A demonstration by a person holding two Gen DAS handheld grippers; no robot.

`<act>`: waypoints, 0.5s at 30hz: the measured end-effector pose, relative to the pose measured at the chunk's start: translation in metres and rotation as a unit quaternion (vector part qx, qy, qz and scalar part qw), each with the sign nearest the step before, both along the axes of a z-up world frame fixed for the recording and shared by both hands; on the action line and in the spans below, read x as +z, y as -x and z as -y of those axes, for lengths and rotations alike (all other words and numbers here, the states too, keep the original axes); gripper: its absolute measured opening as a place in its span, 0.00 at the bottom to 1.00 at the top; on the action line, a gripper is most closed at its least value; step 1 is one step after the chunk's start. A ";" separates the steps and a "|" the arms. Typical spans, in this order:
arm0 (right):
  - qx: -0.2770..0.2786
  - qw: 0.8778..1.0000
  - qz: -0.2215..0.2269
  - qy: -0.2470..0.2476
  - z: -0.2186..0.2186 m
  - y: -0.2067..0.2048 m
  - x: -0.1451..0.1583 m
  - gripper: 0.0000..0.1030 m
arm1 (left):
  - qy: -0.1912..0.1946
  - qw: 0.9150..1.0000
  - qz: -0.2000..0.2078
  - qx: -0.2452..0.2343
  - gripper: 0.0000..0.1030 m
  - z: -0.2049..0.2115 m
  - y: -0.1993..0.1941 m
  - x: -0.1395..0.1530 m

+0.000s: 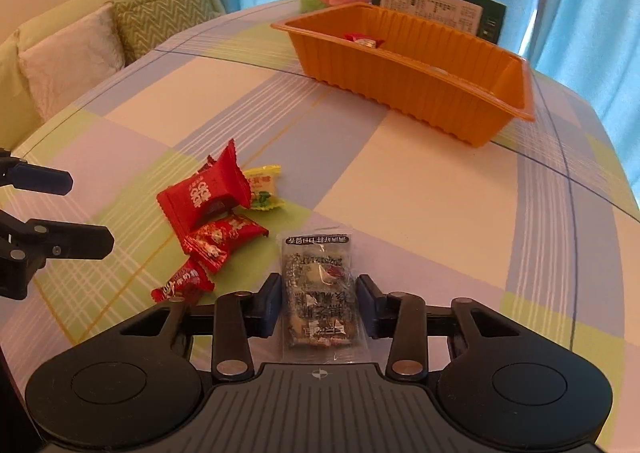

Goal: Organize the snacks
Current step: 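Grasp clear printed snack packet with right tool while left tool grasps small red candy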

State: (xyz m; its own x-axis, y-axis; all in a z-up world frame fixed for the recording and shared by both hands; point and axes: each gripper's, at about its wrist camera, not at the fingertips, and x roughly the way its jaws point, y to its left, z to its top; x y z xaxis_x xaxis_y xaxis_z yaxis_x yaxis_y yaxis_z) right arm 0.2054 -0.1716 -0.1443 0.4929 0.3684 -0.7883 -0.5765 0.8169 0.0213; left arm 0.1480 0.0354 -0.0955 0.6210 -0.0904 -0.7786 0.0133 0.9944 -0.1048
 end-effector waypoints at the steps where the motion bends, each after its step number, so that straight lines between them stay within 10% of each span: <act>1: -0.009 1.000 -0.004 -0.005 0.003 0.002 0.001 0.38 | 0.005 1.000 0.001 -0.005 0.83 0.003 0.000 -0.001; 15: -0.168 0.984 -0.006 -0.067 0.057 0.031 0.018 0.38 | 0.009 0.996 0.004 -0.086 0.47 0.059 -0.009 -0.017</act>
